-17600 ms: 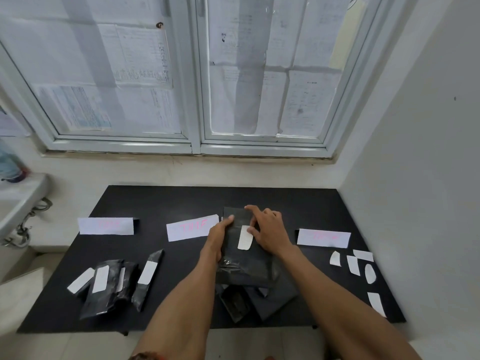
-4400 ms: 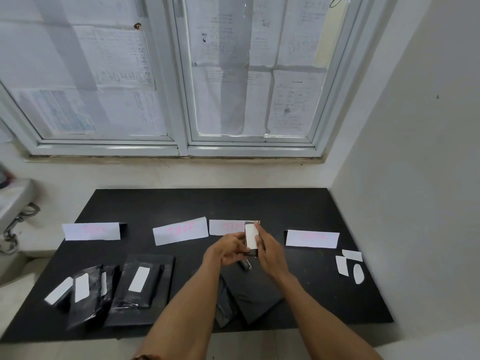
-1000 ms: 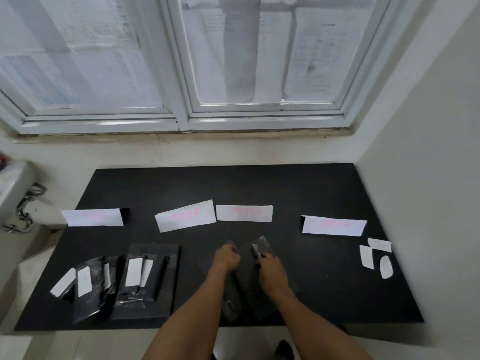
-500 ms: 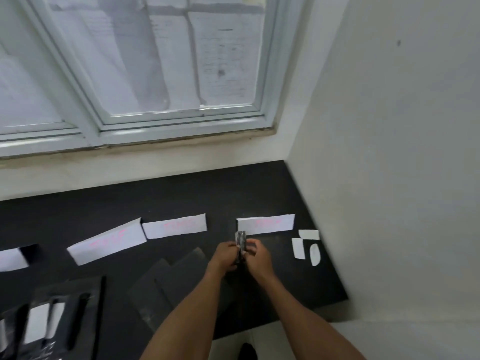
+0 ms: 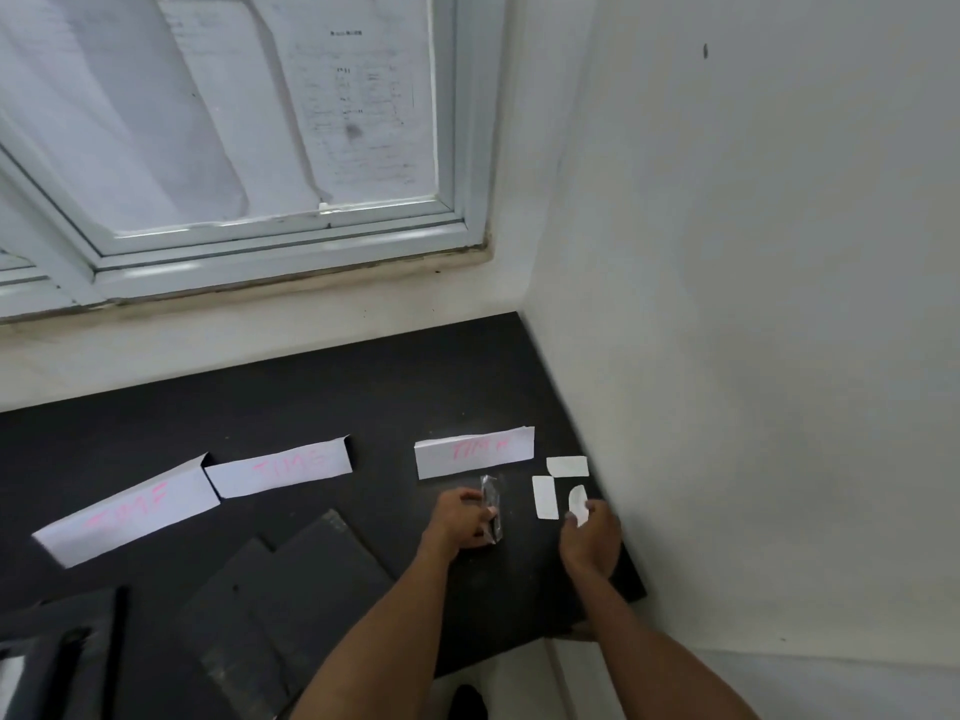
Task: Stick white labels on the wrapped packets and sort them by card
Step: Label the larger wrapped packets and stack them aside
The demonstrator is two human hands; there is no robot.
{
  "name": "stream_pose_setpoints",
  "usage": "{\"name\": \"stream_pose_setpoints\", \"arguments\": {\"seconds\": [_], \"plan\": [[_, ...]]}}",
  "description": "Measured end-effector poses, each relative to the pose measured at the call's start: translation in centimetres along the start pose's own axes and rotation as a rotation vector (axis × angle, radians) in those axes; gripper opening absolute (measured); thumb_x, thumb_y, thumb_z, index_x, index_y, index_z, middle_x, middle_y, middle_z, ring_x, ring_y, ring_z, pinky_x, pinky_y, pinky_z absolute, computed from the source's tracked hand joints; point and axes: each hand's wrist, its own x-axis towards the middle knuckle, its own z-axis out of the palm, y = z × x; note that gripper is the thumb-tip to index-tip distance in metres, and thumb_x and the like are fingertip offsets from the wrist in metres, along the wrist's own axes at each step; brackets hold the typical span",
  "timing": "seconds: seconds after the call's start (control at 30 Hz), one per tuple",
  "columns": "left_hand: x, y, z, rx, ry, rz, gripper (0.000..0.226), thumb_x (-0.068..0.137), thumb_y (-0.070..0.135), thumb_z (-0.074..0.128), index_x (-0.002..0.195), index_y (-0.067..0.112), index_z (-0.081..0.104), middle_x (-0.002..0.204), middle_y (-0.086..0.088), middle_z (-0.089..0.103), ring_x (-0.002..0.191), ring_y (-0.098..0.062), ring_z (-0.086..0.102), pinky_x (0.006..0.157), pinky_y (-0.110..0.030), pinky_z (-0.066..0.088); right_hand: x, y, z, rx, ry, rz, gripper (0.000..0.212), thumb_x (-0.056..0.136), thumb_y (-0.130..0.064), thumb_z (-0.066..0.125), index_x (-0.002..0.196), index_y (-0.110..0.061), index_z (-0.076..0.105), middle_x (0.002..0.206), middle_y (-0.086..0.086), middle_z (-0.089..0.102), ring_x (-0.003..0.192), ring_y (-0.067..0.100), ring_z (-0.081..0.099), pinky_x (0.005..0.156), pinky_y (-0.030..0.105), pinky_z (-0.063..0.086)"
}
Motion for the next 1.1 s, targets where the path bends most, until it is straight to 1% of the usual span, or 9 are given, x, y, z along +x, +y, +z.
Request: {"name": "stream_pose_setpoints", "arguments": {"seconds": [0.17,0.47,0.6,0.77,0.8,0.87,0.97,1.03,1.1], "plan": [[0.0,0.1,0.1,0.018,-0.045,-0.048,0.032,0.091,-0.001,0.060,0.119,0.013,0.054,0.099,-0.012,0.061,0.084,-0.023,0.064,0.060,-0.030,0.055,2.6,1.0,-1.1,-0.044,-0.072,0.085,0.035,0.090,-0.012,0.060,0.122,-0.002,0.051,0.122,0.022,0.057,0.113,0.039,0.053,0.092,0.040,0.043],[-0.7,-0.5,-0.7,-0.021,-0.015,-0.060,0.022,0.088,-0.006,0.056,0.100,0.013,0.056,0.087,-0.009,0.061,0.077,-0.019,0.061,0.064,-0.031,0.053,2.0,0.1,-0.8,0.000,-0.058,0.109,0.034,0.085,-0.006,0.055,0.119,-0.008,0.054,0.115,0.019,0.064,0.104,0.038,0.060,0.083,0.039,0.047],[-1.1,-0.5,-1.2,-0.097,0.005,-0.040,0.026,0.088,-0.005,0.056,0.107,0.013,0.058,0.097,-0.012,0.062,0.087,-0.026,0.063,0.066,-0.038,0.056,-0.6,-2.5,-0.5,0.177,-0.015,0.023,0.032,0.080,-0.004,0.060,0.112,-0.009,0.056,0.101,0.014,0.071,0.094,0.033,0.065,0.077,0.033,0.046],[-2.9,0.5,-1.9,-0.227,0.057,0.045,0.023,0.092,-0.007,0.048,0.108,0.008,0.057,0.076,-0.009,0.055,0.056,-0.015,0.056,0.054,-0.033,0.052,-6.4,-7.1,0.5,0.411,-0.169,-0.188,0.029,0.077,-0.015,0.074,0.103,-0.018,0.061,0.077,-0.003,0.069,0.073,0.013,0.064,0.075,0.031,0.051],[-3.5,0.7,-2.3,-0.242,0.063,0.064,0.024,0.092,-0.007,0.046,0.108,0.006,0.057,0.074,-0.009,0.055,0.053,-0.013,0.055,0.055,-0.034,0.052,-7.5,-7.7,0.7,0.432,-0.203,-0.211,0.029,0.077,-0.017,0.075,0.102,-0.020,0.061,0.077,-0.004,0.069,0.072,0.010,0.064,0.070,0.024,0.050],[-4.5,1.0,-3.5,-0.274,0.077,0.101,0.026,0.092,-0.007,0.044,0.108,0.007,0.059,0.081,-0.011,0.062,0.062,-0.017,0.059,0.062,-0.036,0.054,-9.6,-8.9,1.2,0.447,-0.254,-0.258,0.029,0.079,-0.016,0.074,0.103,-0.020,0.059,0.080,-0.003,0.070,0.069,0.002,0.061,0.060,0.009,0.044],[-6.3,1.0,-5.6,-0.351,0.107,0.137,0.029,0.087,-0.009,0.045,0.100,0.010,0.062,0.088,-0.012,0.066,0.075,-0.022,0.062,0.072,-0.038,0.055,-12.1,-10.1,1.6,0.436,-0.269,-0.322,0.031,0.081,-0.013,0.073,0.108,-0.016,0.059,0.086,0.002,0.069,0.070,0.005,0.061,0.059,0.009,0.048],[-7.4,0.8,-7.1,-0.387,0.109,0.147,0.035,0.084,-0.009,0.046,0.109,0.009,0.063,0.093,-0.015,0.068,0.083,-0.026,0.063,0.080,-0.043,0.056,-13.6,-10.6,1.8,0.408,-0.280,-0.339,0.033,0.082,-0.014,0.072,0.112,-0.016,0.058,0.091,0.001,0.067,0.075,0.007,0.060,0.054,0.007,0.045],[-8.7,0.6,-8.7,-0.414,0.116,0.153,0.037,0.086,-0.006,0.044,0.115,0.010,0.062,0.097,-0.016,0.068,0.087,-0.028,0.063,0.079,-0.044,0.057,-14.9,-11.1,2.1,0.391,-0.298,-0.366,0.034,0.083,-0.015,0.072,0.114,-0.017,0.056,0.094,0.002,0.066,0.078,0.009,0.061,0.051,0.007,0.043]]}}
